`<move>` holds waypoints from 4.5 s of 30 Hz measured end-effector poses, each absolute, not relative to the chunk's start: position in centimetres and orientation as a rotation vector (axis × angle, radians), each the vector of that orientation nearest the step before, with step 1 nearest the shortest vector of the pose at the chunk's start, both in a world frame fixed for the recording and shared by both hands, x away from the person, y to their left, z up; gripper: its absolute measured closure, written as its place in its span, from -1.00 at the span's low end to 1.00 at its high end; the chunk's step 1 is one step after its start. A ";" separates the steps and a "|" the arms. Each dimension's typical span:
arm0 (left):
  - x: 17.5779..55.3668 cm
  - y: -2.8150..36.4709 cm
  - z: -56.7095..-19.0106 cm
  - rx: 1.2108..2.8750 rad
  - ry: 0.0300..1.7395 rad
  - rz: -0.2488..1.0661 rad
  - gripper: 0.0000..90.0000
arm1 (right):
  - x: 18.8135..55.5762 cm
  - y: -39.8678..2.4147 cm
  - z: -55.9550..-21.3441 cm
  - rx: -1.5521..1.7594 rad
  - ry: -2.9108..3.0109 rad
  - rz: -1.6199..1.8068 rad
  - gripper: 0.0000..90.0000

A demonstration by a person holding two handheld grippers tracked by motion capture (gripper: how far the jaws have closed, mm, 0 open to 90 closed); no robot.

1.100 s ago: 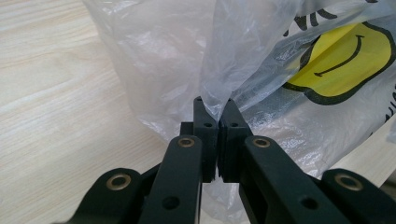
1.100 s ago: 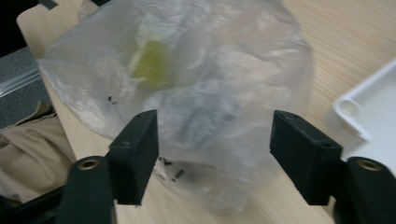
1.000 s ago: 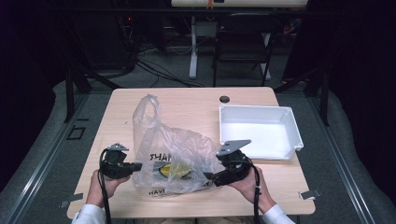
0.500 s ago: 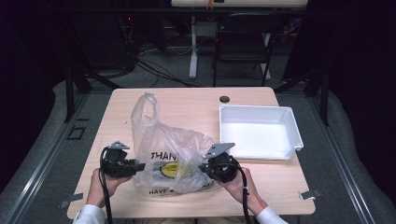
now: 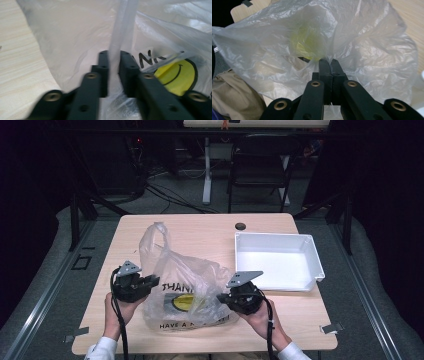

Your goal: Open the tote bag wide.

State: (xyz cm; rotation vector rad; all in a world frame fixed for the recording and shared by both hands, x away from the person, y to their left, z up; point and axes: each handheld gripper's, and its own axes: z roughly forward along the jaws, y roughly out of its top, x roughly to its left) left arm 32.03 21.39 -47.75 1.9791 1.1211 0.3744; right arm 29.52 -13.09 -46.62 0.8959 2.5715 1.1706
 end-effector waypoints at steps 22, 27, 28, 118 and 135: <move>30.1 24.5 -50.5 2.172 1.136 -0.026 1.00 | 32.9 -19.1 -49.6 1.261 2.528 1.016 1.00; 30.0 24.5 -51.1 2.217 1.139 -0.075 1.00 | 33.2 -18.7 -50.6 1.266 2.583 0.974 1.00; 30.0 24.5 -51.1 2.217 1.139 -0.075 1.00 | 33.2 -18.6 -50.8 1.264 2.590 0.951 1.00; 35.6 24.3 -54.5 2.442 1.385 0.260 1.00 | 35.4 -17.0 -55.0 1.229 2.613 0.510 1.00; 34.2 26.1 -50.8 2.250 1.367 0.218 0.12 | 34.2 -18.8 -51.2 1.239 2.577 0.740 0.68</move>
